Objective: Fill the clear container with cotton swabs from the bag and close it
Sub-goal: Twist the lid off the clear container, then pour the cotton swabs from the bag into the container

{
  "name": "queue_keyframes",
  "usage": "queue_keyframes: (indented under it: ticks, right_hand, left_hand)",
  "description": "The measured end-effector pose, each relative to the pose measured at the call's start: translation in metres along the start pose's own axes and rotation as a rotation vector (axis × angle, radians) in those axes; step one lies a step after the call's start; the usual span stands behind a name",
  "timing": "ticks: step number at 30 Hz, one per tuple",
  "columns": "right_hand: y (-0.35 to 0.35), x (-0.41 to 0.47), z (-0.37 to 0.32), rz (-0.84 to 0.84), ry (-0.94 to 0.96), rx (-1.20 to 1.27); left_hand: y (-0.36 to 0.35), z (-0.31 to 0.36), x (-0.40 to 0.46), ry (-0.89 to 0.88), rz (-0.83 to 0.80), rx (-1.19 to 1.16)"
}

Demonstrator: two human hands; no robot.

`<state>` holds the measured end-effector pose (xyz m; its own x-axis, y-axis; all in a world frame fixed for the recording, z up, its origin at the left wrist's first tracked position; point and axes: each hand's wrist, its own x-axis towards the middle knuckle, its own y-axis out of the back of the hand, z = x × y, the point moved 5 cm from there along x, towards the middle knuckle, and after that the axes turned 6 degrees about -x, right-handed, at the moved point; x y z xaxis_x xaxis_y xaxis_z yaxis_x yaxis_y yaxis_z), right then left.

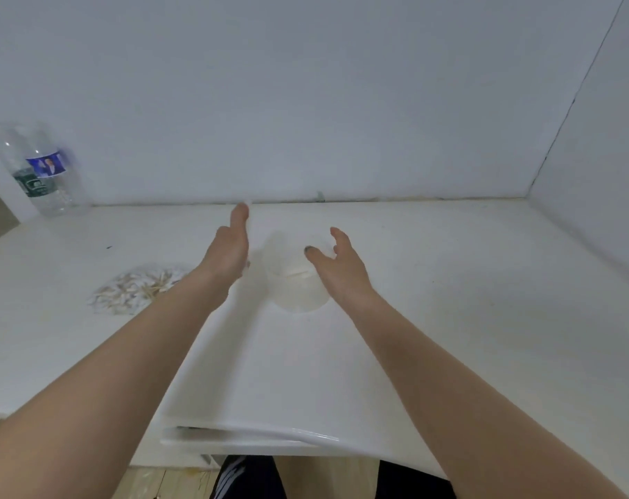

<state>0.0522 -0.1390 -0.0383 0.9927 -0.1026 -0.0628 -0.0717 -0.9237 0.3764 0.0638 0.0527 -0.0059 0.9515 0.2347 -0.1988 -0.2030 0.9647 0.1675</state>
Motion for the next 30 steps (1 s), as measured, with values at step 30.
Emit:
queue_keyframes:
  ticks: [30]
  right_hand:
    - [0.066,0.012,0.012,0.187,-0.032,-0.483]
  left_hand:
    - [-0.005,-0.045,0.01,0.069,0.054,0.025]
